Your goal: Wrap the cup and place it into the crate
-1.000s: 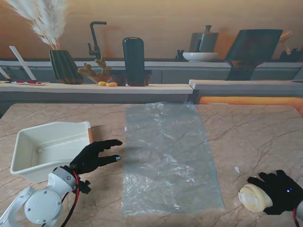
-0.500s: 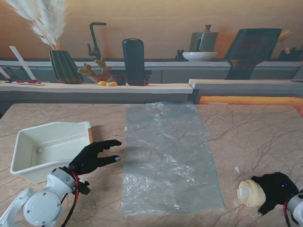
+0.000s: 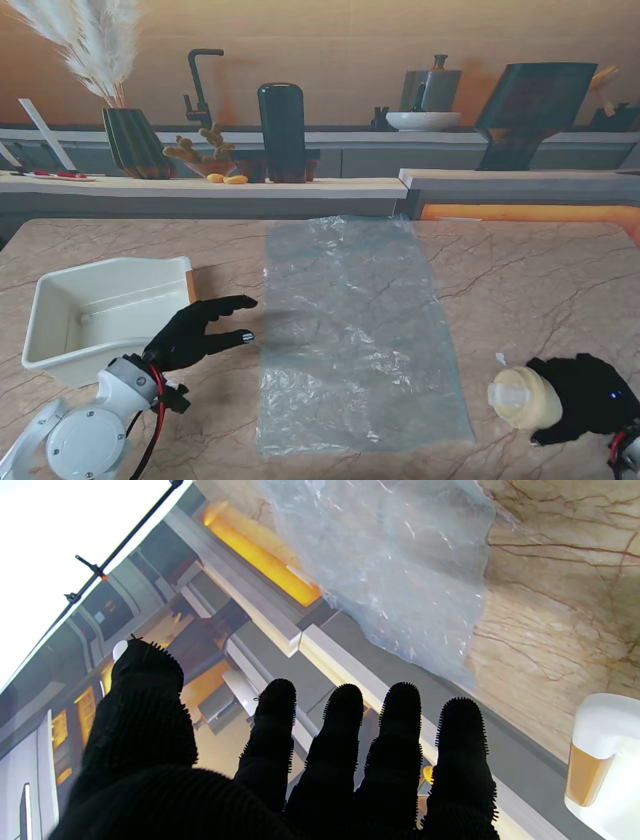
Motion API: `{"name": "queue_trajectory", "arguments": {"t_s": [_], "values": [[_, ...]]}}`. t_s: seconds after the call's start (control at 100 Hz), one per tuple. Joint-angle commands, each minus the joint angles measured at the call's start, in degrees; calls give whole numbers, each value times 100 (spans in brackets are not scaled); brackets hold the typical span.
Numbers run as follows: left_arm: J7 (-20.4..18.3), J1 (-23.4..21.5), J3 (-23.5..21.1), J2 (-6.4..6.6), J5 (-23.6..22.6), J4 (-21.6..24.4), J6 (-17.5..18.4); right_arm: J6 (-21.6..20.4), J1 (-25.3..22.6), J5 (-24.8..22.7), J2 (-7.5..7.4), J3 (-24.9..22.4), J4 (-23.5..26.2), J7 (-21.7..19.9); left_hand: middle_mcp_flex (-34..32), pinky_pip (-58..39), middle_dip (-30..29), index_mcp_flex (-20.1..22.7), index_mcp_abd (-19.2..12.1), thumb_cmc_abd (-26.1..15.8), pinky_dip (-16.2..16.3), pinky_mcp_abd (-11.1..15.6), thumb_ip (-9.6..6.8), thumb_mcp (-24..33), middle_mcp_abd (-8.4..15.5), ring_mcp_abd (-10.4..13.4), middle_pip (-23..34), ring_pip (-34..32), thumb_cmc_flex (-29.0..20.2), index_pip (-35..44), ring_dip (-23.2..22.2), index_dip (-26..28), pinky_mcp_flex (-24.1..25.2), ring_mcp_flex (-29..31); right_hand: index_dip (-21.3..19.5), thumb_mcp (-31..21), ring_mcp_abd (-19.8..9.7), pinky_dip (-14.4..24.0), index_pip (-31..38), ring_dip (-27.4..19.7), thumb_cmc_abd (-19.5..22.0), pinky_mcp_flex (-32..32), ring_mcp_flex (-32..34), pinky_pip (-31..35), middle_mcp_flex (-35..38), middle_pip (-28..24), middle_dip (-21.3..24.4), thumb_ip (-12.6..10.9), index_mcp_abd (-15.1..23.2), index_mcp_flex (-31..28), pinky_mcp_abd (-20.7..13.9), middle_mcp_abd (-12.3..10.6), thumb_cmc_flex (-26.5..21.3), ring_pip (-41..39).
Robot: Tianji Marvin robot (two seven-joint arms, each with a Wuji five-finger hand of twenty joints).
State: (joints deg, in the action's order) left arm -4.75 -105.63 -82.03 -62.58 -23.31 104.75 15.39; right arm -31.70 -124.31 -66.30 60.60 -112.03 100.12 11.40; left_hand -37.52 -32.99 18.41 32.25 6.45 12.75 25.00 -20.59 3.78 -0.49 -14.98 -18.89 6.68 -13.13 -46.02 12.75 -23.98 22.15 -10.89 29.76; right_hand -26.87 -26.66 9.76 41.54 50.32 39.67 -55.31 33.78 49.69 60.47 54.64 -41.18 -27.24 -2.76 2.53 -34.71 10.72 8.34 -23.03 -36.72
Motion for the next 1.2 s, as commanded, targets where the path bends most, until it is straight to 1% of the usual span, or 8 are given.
{"name": "queue_trajectory", "arguments": {"t_s": [0.0, 0.19, 0.3, 0.76, 0.94, 0.99, 1.07, 1.19], "values": [[-42, -41, 9, -13, 9, 32, -3, -64, 153, -150, 59, 159, 314, 106, -53, -83, 75, 117, -170, -233, 21, -55, -87, -121, 6, -26, -22, -16, -89, -23, -44, 40, 46, 17, -239, -3490, -422, 77, 1242, 616, 1079, -23, 657, 220, 260, -633, -315, -216, 1350, -863, -117, -53, -2047, -1311], [-94, -11, 31, -4, 46, 14, -20, -354, 772, -52, 9, 854, 472, -85, -45, -81, 76, 117, -180, -218, 21, -61, -90, -122, 14, -22, -23, -17, -70, -20, -46, 41, 53, 13, -330, -3442, -425, 91, 1202, 739, 1142, -90, 607, 337, 224, -765, -380, -248, 1329, -800, -102, 29, -2008, -1537], [-120, 12, 51, 2, 42, 1, -30, -278, 1268, -46, -53, 1460, 412, -340, -46, -83, 77, 103, -175, -219, 22, -50, -93, -116, 14, -23, -21, -19, -69, -26, -47, 40, 54, 12, -357, -3395, -425, 126, 1195, 798, 1158, -134, 570, 425, 213, -845, -412, -303, 1324, -786, -100, 65, -2004, -1698], [161, 313, 460, -18, -437, -150, -178, 857, 2932, 412, -189, 3783, -295, -1554, 243, -70, 87, -85, -209, -175, 48, 95, -119, -95, 118, 128, -49, 34, -80, -21, -41, 64, 132, -196, -450, -3370, -344, 241, 1178, 888, 1189, -380, 386, 787, 52, -1136, -546, -434, 1225, -717, -60, 217, -2003, -2170], [371, 352, 643, -18, -852, -118, -95, 1183, 3326, 381, -229, 4390, -603, -1743, 296, -125, 104, -144, -216, -90, 95, 86, -130, -83, 170, 190, -26, 28, -108, 14, -47, 86, 121, -233, -494, -3365, -339, 266, 1169, 907, 1194, -449, 337, 878, 4, -1209, -600, -448, 1225, -697, -71, 242, -2003, -2278], [475, 365, 718, -20, -1027, -103, -62, 1282, 3409, 389, -233, 4523, -672, -1778, 349, -364, 132, -367, -136, -64, 260, 101, -142, -62, 186, 245, 3, 24, -118, -36, -53, 68, 76, -275, -502, -3369, -329, 269, 1164, 906, 1196, -466, 319, 894, -15, -1214, -605, -453, 1218, -694, -70, 252, -2006, -2292], [688, 363, 878, -28, -1352, -24, -71, 1414, 3545, 386, -237, 4727, -804, -1777, 501, -1065, 285, -732, 18, -19, 855, 186, -180, -13, 155, 347, 105, -189, -192, 52, -282, 153, 53, -313, -510, -3370, -308, 264, 1152, 887, 1211, -504, 276, 895, -61, -1202, -598, -457, 1184, -657, -62, 268, -1998, -2276], [840, 372, 1090, -4, -1838, 27, -114, 1562, 3698, 377, -262, 4964, -917, -1954, 702, -1230, 496, -1098, 46, 9, 1205, 336, -226, 53, 249, 448, 239, -302, -295, 419, -505, 453, 198, -484, -445, -3288, -260, 171, 1000, 757, 1226, -736, -2, 730, -366, -1052, -554, -476, 960, -342, -38, 312, -1854, -2042]]}}
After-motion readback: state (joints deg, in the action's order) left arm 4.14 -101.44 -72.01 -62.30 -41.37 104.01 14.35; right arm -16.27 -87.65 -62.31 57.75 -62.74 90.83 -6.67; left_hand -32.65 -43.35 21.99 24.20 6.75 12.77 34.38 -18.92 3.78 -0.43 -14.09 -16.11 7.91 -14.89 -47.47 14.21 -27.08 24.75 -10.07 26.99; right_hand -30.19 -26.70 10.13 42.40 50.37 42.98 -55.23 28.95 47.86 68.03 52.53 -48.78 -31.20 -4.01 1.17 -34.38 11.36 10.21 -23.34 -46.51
